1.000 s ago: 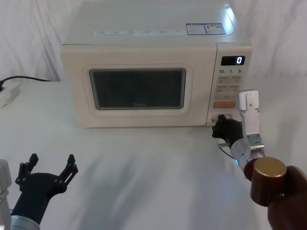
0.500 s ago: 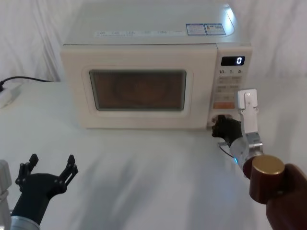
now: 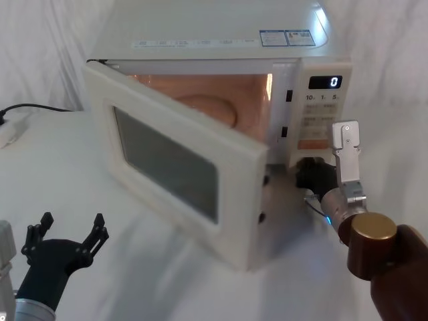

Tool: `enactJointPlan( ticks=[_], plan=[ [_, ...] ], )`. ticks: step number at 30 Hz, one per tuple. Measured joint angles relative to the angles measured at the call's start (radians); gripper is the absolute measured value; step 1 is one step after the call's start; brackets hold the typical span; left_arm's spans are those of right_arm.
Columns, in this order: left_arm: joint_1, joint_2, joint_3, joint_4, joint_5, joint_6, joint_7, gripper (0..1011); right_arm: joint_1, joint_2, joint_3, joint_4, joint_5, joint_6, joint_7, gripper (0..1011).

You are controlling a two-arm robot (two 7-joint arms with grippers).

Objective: Press the button to open the microwave door with one hand; close the microwave door with the other hand.

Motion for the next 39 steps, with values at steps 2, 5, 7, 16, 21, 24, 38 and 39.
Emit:
enactJointPlan(
  ticks=[2,5,7,16,21,24,38,39],
  plan=[
    [0.0,0.0,0.0,0.0,0.0,0.0,0.0,1001,-0.01,0.003,0.0,-0.016,0.001,0.002,0.004,0],
    [0.0,0.0,0.0,0.0,0.0,0.0,0.0,1001,-0.024,0.006,0.0,-0.04,0.001,0.005,0.01,0],
    [0.0,0.0,0.0,0.0,0.0,0.0,0.0,1001,-0.041,0.01,-0.002,-0.068,0.003,0.011,0.018,0],
    [0.0,0.0,0.0,0.0,0.0,0.0,0.0,1001,-0.127,0.031,-0.017,-0.209,0.009,0.04,0.051,0],
    [0.0,0.0,0.0,0.0,0.0,0.0,0.0,1001,-0.181,0.044,-0.028,-0.292,0.012,0.061,0.065,0],
    [0.0,0.0,0.0,0.0,0.0,0.0,0.0,1001,-0.216,0.052,-0.034,-0.342,0.013,0.074,0.073,0],
    [0.0,0.0,0.0,0.0,0.0,0.0,0.0,1001,-0.412,0.09,-0.038,-0.591,0.046,0.028,0.088,4],
    [0.0,0.0,0.0,0.0,0.0,0.0,0.0,1001,-0.421,0.091,-0.036,-0.6,0.048,0.024,0.085,38]
  ],
)
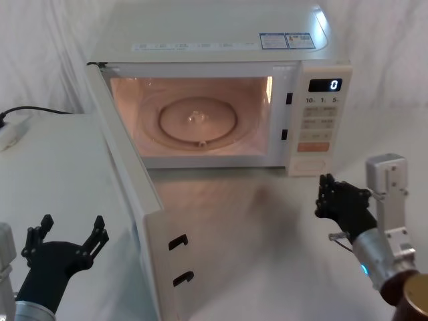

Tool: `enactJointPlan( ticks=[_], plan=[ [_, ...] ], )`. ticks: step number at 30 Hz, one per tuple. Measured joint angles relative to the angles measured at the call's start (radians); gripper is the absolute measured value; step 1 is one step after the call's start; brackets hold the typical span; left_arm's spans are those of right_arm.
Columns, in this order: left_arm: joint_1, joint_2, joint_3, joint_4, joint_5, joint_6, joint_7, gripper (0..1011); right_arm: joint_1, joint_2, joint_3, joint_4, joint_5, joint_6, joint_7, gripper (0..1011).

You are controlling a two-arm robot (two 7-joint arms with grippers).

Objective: Press the button to open the microwave door with one hand; close the microwave door with the other hand.

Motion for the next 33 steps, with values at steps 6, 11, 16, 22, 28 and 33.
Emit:
enactJointPlan(
  ticks=[6,11,16,22,28,33],
  plan=[
    [0.0,0.0,0.0,0.0,0.0,0.0,0.0,1001,-0.083,0.004,0.037,-0.075,0.033,-0.037,-0.018,200],
    [0.0,0.0,0.0,0.0,0.0,0.0,0.0,1001,-0.13,0.003,0.059,-0.105,0.06,-0.068,-0.022,362],
    [0.0,0.0,0.0,0.0,0.0,0.0,0.0,1001,-0.156,0.004,0.071,-0.116,0.071,-0.102,-0.022,501],
    [0.0,0.0,0.0,0.0,0.0,0.0,0.0,1001,-0.159,0.006,0.071,-0.116,0.071,-0.109,-0.022,699],
    [0.0,0.0,0.0,0.0,0.0,0.0,0.0,1001,-0.158,0.006,0.071,-0.116,0.071,-0.107,-0.022,881],
    [0.0,0.0,0.0,0.0,0.0,0.0,0.0,1001,-0.156,0.005,0.07,-0.115,0.07,-0.105,-0.022,1001]
  ],
)
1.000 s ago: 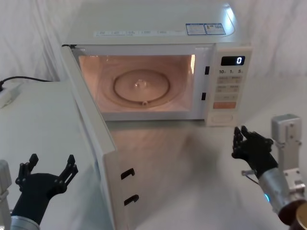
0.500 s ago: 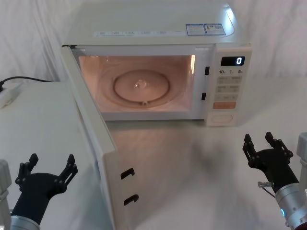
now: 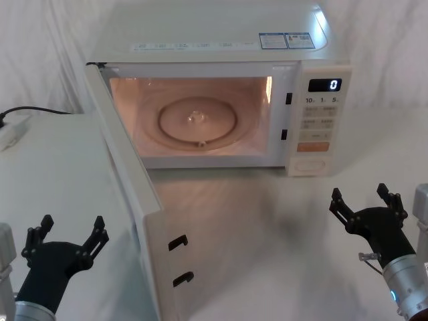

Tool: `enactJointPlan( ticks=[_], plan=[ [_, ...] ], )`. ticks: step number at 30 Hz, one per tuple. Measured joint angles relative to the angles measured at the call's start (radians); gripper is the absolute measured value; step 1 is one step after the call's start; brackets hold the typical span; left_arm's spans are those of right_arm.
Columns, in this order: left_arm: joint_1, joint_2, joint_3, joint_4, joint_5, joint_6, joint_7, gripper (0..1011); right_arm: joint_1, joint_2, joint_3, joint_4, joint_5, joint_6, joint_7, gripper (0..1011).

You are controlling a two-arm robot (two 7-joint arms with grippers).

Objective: Press the button to open the microwave door with one hand; close the microwave door with the other hand.

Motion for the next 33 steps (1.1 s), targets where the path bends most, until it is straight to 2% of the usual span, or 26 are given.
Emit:
enactJointPlan(
  ticks=[33],
  plan=[
    [0.0,0.0,0.0,0.0,0.0,0.0,0.0,1001,0.002,-0.001,-0.002,0.002,-0.002,0.004,0.0,1002]
  ],
)
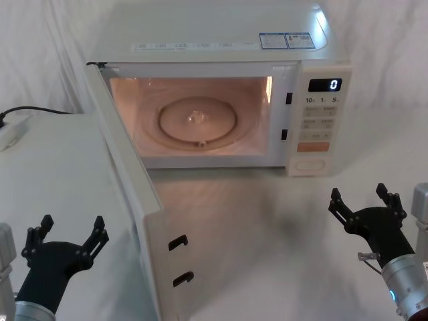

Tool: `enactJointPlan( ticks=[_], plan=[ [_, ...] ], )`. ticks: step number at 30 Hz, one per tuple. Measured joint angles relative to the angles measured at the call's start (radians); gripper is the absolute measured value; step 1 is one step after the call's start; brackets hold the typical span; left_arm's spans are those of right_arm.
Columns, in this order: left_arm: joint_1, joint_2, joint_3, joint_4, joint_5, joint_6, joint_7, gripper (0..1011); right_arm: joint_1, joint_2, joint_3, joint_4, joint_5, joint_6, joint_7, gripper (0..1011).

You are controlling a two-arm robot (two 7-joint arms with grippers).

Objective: Press the button to open the microwave door with one hand; close the microwave door with the other hand.

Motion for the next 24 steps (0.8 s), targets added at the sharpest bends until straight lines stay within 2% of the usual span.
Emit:
enactJointPlan(
  ticks=[24],
  plan=[
    [0.0,0.0,0.0,0.0,0.0,0.0,0.0,1001,0.0,0.0,0.0,0.0,0.0,0.0,0.0,1002]
  ],
)
